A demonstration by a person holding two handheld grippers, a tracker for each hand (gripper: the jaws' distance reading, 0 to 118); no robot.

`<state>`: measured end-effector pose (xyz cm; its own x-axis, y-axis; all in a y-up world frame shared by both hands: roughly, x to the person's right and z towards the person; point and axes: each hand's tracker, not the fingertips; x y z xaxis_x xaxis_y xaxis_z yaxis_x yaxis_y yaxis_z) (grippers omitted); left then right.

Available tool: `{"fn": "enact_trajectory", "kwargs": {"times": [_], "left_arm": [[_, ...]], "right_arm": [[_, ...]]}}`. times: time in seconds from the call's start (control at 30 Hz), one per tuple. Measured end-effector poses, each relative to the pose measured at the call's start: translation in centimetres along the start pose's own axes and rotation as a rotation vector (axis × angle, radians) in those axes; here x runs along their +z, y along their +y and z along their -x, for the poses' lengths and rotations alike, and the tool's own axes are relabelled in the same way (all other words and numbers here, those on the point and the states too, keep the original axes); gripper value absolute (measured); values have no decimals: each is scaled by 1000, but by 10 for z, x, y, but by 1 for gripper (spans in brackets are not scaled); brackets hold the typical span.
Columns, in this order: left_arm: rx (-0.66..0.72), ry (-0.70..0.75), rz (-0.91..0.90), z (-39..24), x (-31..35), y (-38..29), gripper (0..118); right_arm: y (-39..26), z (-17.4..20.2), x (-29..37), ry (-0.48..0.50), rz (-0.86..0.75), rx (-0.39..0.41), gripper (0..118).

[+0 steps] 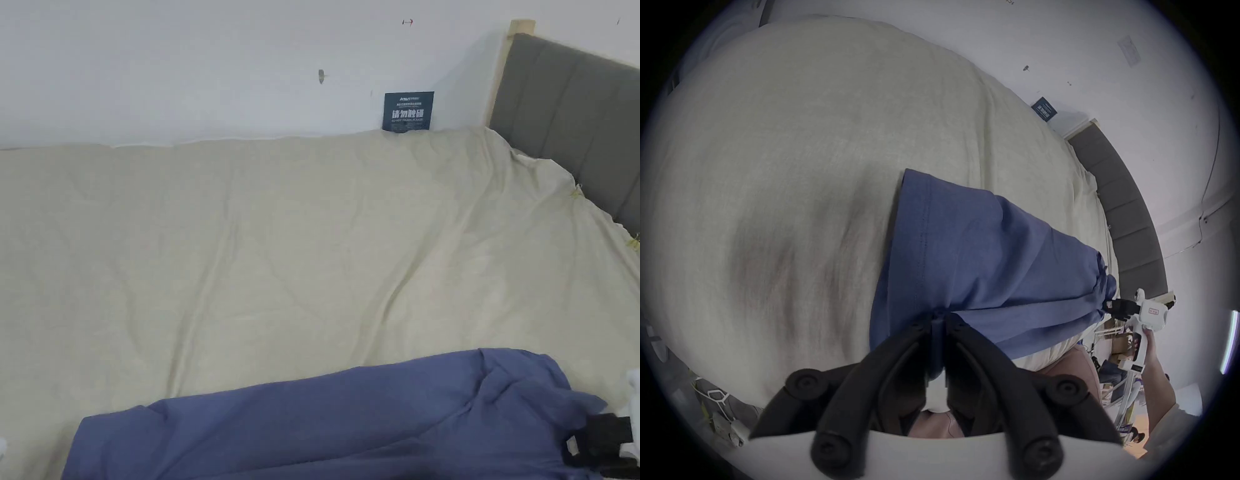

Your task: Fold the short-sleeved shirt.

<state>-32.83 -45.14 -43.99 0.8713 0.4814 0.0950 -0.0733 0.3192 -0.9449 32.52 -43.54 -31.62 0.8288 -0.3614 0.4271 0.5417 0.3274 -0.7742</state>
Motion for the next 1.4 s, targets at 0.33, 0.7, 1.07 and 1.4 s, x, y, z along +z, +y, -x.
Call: {"fn": "enact_trajectory", "kwargs": {"times": [0.33, 0.7, 1.07, 1.4], "left_arm": [[-149, 169, -366, -35, 90, -2, 99], [-243, 110, -878, -121, 168, -60, 84], [-301, 215, -1066, -120, 187, -90, 0], [51, -330, -376, -15, 156, 16, 0]], "right_arm": [[6, 27, 85, -238, -358, 181, 109], [-91, 143, 164, 243, -924, 232, 73], [-117, 165, 152, 194, -1034, 316, 0], [-109, 172, 142, 183, -915, 345, 0]]}}
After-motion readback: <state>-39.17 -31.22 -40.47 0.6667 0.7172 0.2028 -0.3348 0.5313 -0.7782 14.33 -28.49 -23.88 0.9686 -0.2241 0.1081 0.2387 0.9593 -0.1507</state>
